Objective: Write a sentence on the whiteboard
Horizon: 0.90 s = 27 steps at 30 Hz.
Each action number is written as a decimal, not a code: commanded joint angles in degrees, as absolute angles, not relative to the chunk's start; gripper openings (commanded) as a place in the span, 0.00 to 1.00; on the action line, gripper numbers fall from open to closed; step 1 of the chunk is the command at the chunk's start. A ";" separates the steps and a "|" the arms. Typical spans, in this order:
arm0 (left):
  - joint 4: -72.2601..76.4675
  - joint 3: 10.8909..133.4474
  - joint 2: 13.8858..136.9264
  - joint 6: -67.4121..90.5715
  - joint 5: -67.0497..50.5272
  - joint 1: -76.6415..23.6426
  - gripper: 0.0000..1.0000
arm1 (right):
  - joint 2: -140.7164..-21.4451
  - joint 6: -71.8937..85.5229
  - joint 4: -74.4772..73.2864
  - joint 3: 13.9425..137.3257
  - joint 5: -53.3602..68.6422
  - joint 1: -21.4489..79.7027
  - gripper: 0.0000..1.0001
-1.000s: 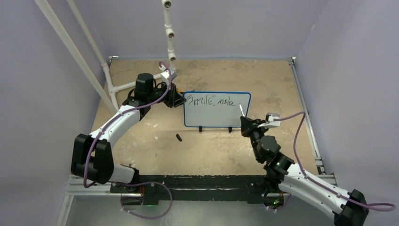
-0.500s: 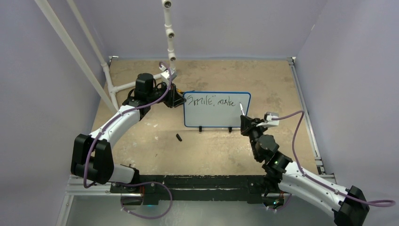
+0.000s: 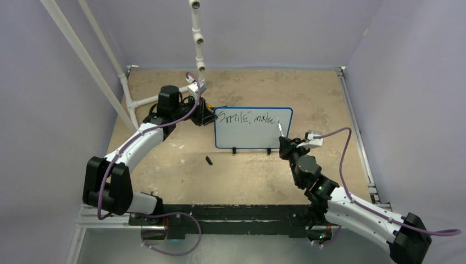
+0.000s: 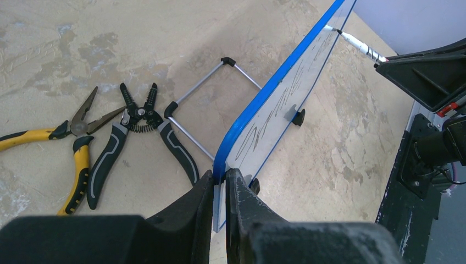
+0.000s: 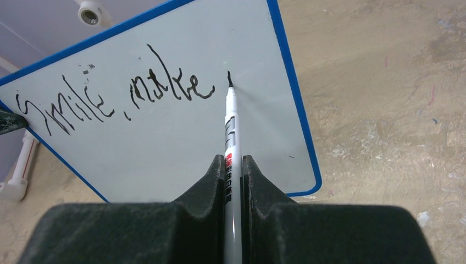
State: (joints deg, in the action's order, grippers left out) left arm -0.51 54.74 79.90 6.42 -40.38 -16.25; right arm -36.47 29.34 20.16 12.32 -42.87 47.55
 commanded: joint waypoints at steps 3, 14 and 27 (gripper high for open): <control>1.63 54.80 77.70 5.85 -40.59 -16.18 0.00 | -36.18 33.97 15.20 15.05 -43.27 47.29 0.00; 1.67 54.76 77.34 5.90 -40.68 -16.18 0.00 | -31.83 28.19 21.57 13.00 -41.67 47.33 0.00; 1.67 54.59 77.43 5.80 -40.52 -16.19 0.00 | -33.98 24.13 27.13 12.76 -43.28 47.29 0.00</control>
